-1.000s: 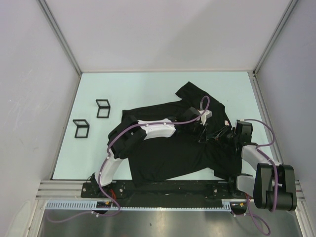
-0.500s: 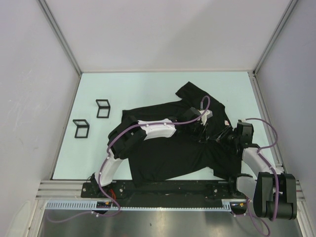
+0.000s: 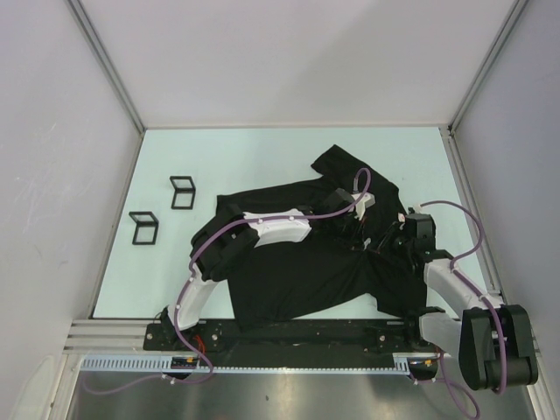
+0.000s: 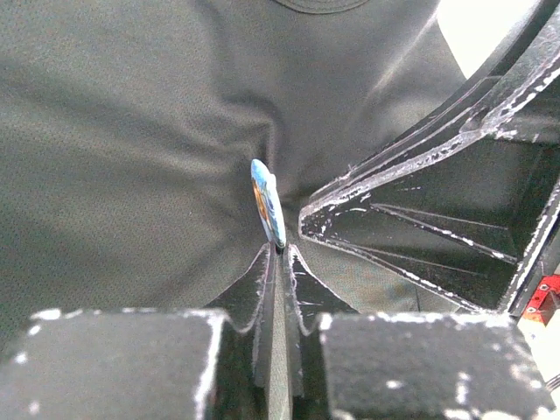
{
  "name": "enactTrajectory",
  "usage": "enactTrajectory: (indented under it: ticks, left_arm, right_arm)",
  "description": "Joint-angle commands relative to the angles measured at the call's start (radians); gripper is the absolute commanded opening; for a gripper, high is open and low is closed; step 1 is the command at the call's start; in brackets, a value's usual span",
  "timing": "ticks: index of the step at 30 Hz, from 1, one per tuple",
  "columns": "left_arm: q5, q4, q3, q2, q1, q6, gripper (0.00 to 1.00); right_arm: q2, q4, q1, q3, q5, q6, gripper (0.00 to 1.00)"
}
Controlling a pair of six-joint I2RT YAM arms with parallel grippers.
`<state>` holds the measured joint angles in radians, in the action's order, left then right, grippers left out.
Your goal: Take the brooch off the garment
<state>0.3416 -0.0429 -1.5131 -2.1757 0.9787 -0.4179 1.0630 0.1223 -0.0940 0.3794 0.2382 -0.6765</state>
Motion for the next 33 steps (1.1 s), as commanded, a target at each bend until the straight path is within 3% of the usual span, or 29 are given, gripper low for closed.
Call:
enactTrajectory:
  ticks: [1, 4, 13, 25, 31, 33]
  left_arm:
    - [-0.021, -0.003, -0.033, 0.017, -0.002, 0.001, 0.12]
    - [-0.029, -0.021, -0.050, 0.011, -0.003, -0.002, 0.22]
    - [-0.038, -0.026, -0.081, -0.001, -0.003, -0.013, 0.41]
    - [-0.030, -0.028, -0.110, -0.029, -0.002, -0.013, 0.48]
    - [-0.029, -0.034, -0.125, -0.049, -0.002, -0.015, 0.47]
    - [-0.029, -0.032, -0.127, -0.053, -0.002, -0.015, 0.42]
  right_arm:
    - [0.002, -0.003, -0.016, 0.038, -0.089, 0.023, 0.20]
    - [-0.003, 0.005, -0.016, 0.039, -0.115, 0.023, 0.19]
    - [-0.005, 0.010, -0.018, 0.052, -0.140, 0.037, 0.19]
    - [0.017, -0.038, -0.030, 0.056, -0.102, 0.022, 0.19]
    - [0.015, -0.015, -0.029, 0.064, -0.140, 0.032, 0.19]
    - [0.022, -0.016, -0.027, 0.065, -0.145, 0.035, 0.18]
